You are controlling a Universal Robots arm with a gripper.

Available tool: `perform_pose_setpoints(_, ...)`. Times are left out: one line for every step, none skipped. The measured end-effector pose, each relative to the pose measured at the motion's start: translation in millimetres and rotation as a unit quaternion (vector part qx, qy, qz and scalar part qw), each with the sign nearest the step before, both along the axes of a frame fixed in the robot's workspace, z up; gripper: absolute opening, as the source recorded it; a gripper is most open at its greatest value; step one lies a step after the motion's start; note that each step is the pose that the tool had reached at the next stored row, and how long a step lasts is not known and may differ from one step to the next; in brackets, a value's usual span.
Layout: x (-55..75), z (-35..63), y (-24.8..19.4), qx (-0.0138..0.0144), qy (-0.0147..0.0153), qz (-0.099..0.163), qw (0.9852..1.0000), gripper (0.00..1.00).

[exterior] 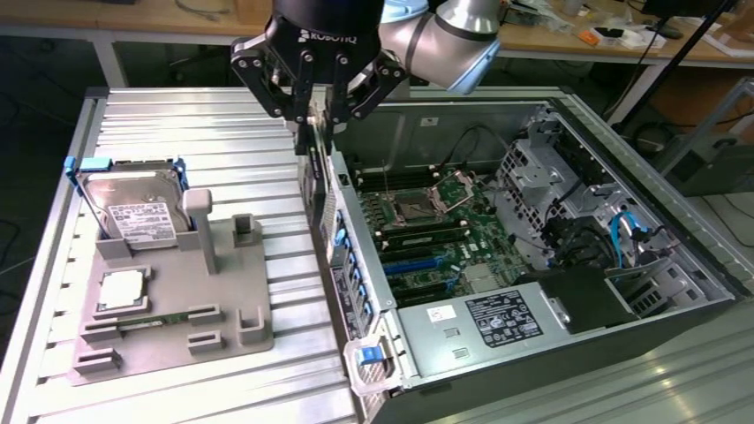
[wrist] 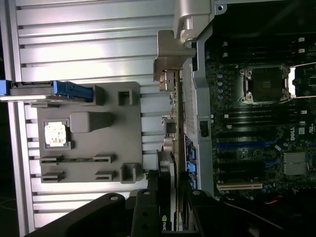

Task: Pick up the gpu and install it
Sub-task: 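Pick up the gpu and move the gpu toward the slot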

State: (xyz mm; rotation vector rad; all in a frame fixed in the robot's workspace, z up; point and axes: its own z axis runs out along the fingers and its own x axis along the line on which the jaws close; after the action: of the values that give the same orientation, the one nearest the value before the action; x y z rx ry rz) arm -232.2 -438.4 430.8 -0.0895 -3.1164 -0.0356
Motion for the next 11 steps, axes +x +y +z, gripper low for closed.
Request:
perform_pose_setpoints(0.7,0.0,0.0,0.0,0.0,0.0,1.0,0.27)
perform_pose_setpoints(1.4,0.0,0.0,0.0,0.0,0.0,1.0,0.27)
perform_pose_setpoints(2.1,0.0,0.0,0.0,0.0,0.0,1.0,0.27)
perform_pose_setpoints(2.7,0.0,0.0,0.0,0.0,0.0,1.0,0.27)
perform_pose_setpoints(3.5,0.0,0.0,0.0,0.0,0.0,1.0,0.27)
perform_pose_setpoints(4.0,0.0,0.0,0.0,0.0,0.0,1.0,0.27)
perform_pose_setpoints(4.7,0.0,0.0,0.0,0.0,0.0,1.0,0.27)
perform_pose_setpoints(5.3,0.0,0.0,0.0,0.0,0.0,1.0,0.27)
perform_pose_setpoints(6.2,0.0,0.0,0.0,0.0,0.0,1.0,0.27)
perform_pose_setpoints(7.1,0.0,0.0,0.0,0.0,0.0,1.0,0.27)
perform_pose_setpoints(8.0,0.0,0.0,0.0,0.0,0.0,1.0,0.27)
